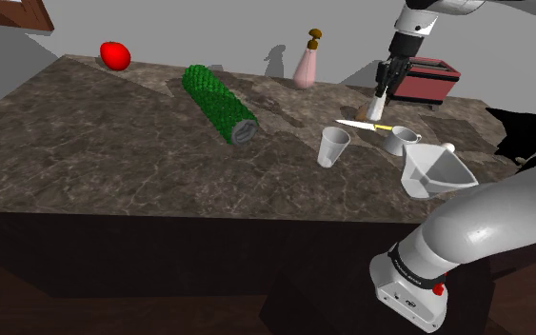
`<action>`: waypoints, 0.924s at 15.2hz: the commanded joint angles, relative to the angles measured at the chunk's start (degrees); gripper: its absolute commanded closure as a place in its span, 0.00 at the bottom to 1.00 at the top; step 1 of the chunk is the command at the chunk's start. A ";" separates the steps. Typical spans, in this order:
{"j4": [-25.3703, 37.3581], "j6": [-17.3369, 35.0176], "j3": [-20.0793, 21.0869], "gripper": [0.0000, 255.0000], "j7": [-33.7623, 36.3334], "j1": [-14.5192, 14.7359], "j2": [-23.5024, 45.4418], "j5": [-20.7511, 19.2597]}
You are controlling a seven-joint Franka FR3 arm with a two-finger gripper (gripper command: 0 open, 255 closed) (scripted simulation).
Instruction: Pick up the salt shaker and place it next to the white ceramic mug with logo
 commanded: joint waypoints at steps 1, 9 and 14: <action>1.21 -0.31 -2.05 1.00 -3.15 -1.12 0.84 -0.77; 9.70 -0.72 -10.00 1.00 -15.64 -5.00 9.02 -0.86; 17.29 -1.44 -14.69 1.00 -24.16 -7.99 16.58 1.46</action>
